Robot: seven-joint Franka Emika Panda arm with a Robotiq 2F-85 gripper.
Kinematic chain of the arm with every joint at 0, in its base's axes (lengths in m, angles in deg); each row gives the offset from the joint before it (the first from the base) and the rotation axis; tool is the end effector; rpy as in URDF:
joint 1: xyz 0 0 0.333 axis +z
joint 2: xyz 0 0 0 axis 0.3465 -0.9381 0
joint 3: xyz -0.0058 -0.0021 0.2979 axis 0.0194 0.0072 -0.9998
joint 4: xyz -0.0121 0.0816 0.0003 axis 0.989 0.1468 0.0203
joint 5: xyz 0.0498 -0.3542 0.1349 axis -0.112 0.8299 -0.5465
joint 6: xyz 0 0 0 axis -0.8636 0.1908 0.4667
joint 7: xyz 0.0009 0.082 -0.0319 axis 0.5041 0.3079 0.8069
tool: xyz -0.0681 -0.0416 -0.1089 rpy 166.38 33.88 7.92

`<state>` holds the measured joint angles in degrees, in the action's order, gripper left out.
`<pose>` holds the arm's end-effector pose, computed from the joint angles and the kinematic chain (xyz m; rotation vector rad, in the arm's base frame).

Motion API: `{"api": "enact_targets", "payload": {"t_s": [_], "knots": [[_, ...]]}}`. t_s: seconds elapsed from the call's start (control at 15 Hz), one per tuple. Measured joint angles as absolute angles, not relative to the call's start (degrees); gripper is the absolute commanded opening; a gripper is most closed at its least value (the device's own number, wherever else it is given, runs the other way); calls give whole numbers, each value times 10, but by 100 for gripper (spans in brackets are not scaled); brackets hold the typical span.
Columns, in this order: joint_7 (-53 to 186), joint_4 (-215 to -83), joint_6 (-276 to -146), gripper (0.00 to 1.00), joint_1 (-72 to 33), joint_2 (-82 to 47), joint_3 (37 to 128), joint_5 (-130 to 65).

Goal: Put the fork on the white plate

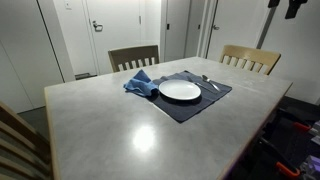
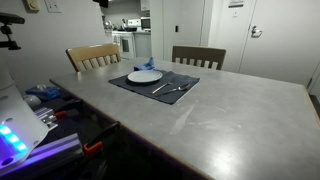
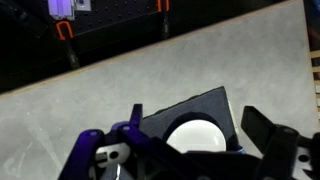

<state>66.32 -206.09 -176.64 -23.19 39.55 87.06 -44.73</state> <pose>0.3143 -0.0436 0.4258 -2.8373 0.4216 0.2008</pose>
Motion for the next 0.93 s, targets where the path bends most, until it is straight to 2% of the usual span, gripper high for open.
{"api": "enact_targets", "payload": {"t_s": [0.4,0.93], "knots": [[688,-2061,-1782,100,-232,395,857,-432],[769,-2057,-1948,100,-232,339,843,-326]]}}
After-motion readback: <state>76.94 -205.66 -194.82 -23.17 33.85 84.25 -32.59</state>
